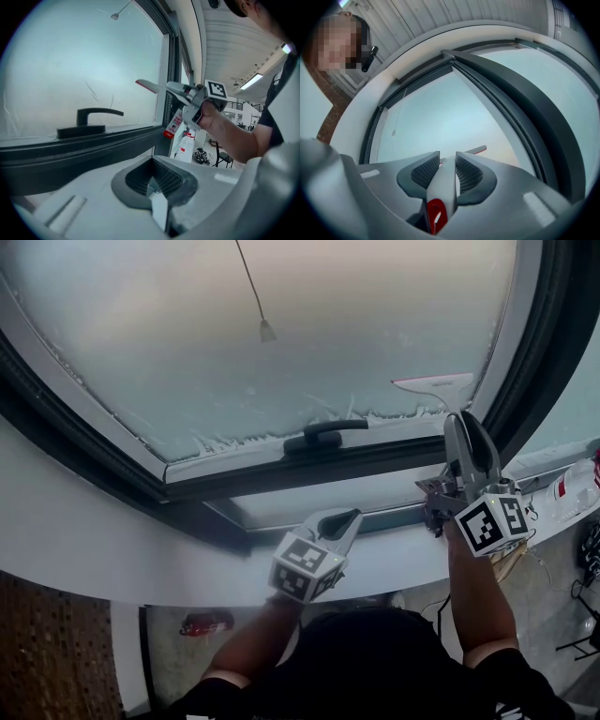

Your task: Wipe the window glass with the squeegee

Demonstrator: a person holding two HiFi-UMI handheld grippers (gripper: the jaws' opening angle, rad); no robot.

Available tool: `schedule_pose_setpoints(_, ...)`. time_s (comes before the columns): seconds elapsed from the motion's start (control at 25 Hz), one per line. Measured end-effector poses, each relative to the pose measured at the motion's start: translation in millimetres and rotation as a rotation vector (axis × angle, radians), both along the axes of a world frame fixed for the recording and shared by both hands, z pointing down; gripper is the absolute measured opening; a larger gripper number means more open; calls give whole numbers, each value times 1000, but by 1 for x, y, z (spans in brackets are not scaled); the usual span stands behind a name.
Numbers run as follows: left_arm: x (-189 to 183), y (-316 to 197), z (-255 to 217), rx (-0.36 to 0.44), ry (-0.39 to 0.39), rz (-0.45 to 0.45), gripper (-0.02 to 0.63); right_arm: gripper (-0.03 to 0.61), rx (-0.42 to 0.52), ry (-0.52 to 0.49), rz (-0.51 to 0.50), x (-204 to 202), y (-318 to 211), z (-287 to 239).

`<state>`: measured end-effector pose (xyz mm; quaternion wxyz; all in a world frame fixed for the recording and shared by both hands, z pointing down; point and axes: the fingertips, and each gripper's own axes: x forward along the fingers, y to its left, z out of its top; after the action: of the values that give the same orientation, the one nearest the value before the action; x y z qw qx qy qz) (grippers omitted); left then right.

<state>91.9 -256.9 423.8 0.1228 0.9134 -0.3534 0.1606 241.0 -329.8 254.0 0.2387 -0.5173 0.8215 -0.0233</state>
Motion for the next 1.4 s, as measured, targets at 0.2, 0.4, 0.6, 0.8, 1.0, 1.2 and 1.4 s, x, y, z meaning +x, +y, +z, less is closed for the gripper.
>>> schedule_pose_setpoints(0.2, -8, -2, 12, 10, -39, -5, 0, 130, 155, 60, -61, -37, 6, -86)
schedule_pose_setpoints(0.4, -11, -4, 11, 38, -37, -3, 0, 130, 295, 52, -145, -66, 1, -161)
schedule_pose_setpoints(0.6, -26, 1, 14, 44, -49, -26, 0, 130, 312, 46, -130, -71, -4, -181)
schedule_pose_setpoints(0.8, -34, 3, 17, 32, -46, -49, 0, 130, 304, 59, -100, -73, -5, -179)
schedule_pose_setpoints(1.0, -39, -1, 15, 70, -43, -55, 0, 114, 300, 70, -72, -75, -6, -179)
schedule_pose_setpoints(1.2, -39, 2, 14, 50, -46, -57, 0, 118, 300, 79, -46, -77, -7, -182)
schedule_pose_setpoints(1.4, -36, 5, 11, 37, -37, -48, 0, 118, 301, 85, -17, -80, -9, -189)
